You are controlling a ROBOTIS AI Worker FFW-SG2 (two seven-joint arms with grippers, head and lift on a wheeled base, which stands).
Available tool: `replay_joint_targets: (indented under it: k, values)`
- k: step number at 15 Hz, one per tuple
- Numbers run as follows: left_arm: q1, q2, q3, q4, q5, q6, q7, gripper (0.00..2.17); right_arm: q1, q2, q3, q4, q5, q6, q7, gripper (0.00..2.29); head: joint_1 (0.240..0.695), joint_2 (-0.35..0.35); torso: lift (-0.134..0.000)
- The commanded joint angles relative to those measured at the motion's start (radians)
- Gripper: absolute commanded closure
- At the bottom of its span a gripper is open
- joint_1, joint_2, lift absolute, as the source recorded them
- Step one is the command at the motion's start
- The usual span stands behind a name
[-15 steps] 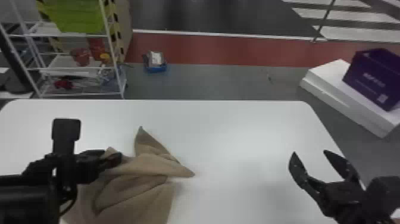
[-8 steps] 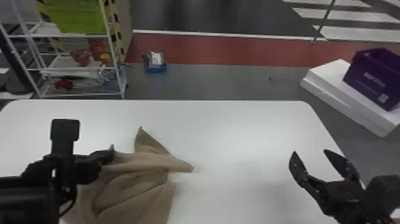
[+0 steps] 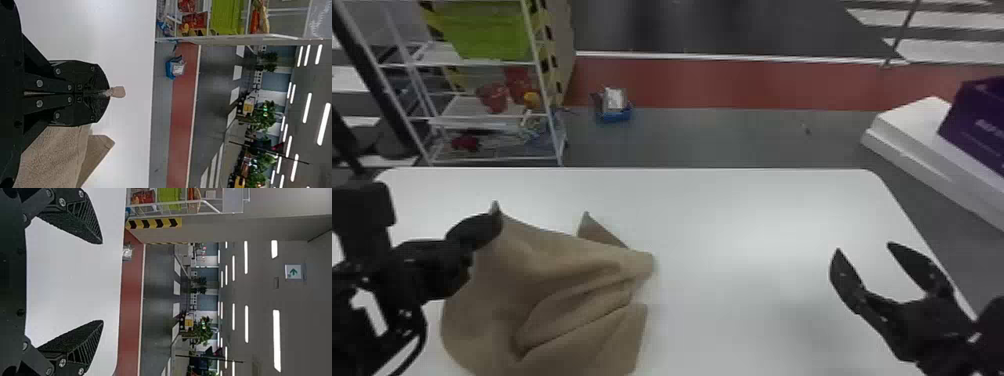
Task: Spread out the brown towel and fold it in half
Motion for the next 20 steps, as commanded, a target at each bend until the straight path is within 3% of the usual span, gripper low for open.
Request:
replay_joint_targets:
  k: [1,3,8,11,14,16,20]
  values:
    - [0.041,-0.003,0.085,-0.088,0.155,-0.019,-0.004,1.35,-0.009,0.001,0.002,0.021,0.0,-0.052,0.066,0.17,0.695,-0.026,-0.124]
    - [0.061,-0.003,0.125,-0.134,0.199,-0.019,-0.008,1.35,-0.014,0.002,0.012,0.03,0.003,-0.07,0.089,0.17,0.695,-0.003,-0.124]
    - [0.076,-0.003,0.148,-0.145,0.203,-0.025,0.014,1.35,-0.017,0.004,0.028,0.032,0.009,-0.082,0.106,0.17,0.695,0.048,-0.124]
    - [0.096,-0.003,0.153,-0.127,0.16,-0.154,0.135,1.35,-0.017,0.002,0.029,0.034,0.009,-0.082,0.108,0.17,0.695,0.072,-0.124]
    - [0.13,-0.003,0.228,-0.13,0.129,-0.213,0.239,1.35,-0.015,-0.002,0.026,0.035,0.009,-0.082,0.108,0.17,0.695,0.136,-0.124]
    - [0.145,-0.003,0.26,-0.125,0.072,-0.173,0.273,1.35,-0.018,-0.004,0.031,0.043,0.009,-0.085,0.108,0.17,0.695,0.182,-0.124]
    - [0.199,-0.003,0.296,-0.114,0.029,-0.059,0.273,1.27,-0.032,-0.002,0.048,0.044,0.015,-0.082,0.108,0.17,0.695,0.277,-0.124]
